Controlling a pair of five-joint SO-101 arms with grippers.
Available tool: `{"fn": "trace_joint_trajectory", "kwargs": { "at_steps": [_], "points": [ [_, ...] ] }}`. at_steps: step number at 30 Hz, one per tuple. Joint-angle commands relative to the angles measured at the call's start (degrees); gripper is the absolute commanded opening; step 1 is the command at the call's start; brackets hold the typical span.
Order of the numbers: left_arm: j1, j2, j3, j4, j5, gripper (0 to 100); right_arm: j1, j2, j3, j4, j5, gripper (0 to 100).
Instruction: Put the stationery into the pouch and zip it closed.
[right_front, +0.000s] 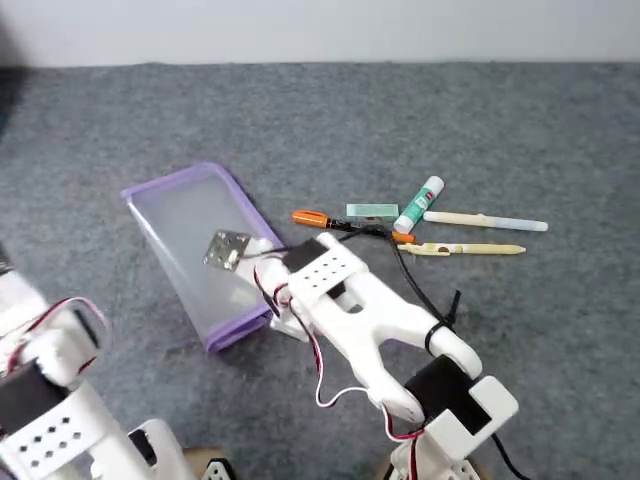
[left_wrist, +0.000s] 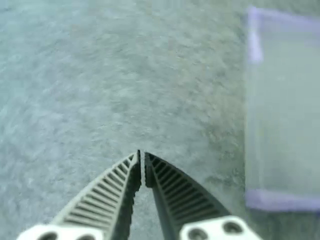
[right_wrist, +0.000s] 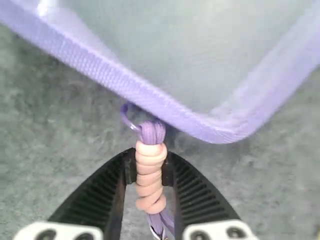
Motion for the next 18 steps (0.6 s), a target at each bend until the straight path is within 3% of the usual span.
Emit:
{"fn": "trace_joint_trajectory", "kwargs": {
  "at_steps": [1,8,14,18],
  "points": [
    [8.79,-0.7,-0.48,2.2,-1.23,1,1.01,-5.49,-6.86,1.1,-0.7,0.9],
    [21.36,-0.7,-0.66,2.55,-1.05,5,1.8,-10.59,-12.84,0.84,-1.23,0.8],
    [21.8,-0.7,-0.66,2.55,2.81,24,1.54,-13.49,-17.49,0.57,-5.71,0.8],
    [22.07,-0.7,-0.31,0.62,3.78,25,1.45,-14.11,-21.8,0.75,-7.3,0.8]
  ]
}}
